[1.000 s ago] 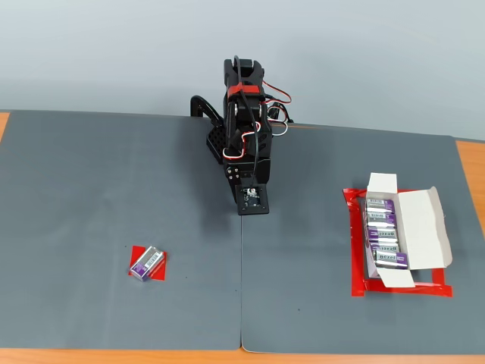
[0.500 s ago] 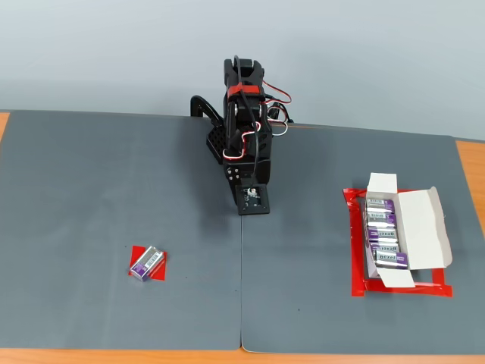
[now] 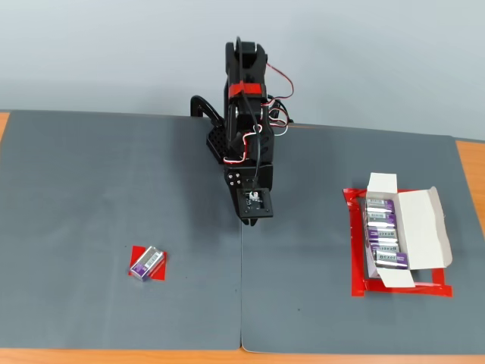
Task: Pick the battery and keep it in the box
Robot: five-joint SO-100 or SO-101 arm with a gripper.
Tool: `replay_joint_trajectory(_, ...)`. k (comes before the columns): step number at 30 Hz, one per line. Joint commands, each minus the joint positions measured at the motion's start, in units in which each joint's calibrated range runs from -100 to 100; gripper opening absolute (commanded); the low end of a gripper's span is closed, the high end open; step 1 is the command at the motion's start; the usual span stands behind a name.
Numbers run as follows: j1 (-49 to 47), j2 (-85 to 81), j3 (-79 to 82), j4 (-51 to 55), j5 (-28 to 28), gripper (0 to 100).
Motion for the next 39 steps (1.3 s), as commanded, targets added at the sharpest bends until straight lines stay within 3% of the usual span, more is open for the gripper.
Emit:
replay_joint_trajectory(1, 2.2, 6.4, -7.1, -3.3, -0.2, 2)
replay_joint_trajectory(17, 22.1, 40.8, -25.2, -22.0, -0.2, 2)
replay_joint_trajectory(39, 25.7, 58.0, -44.0, -16.0, -0.8, 2)
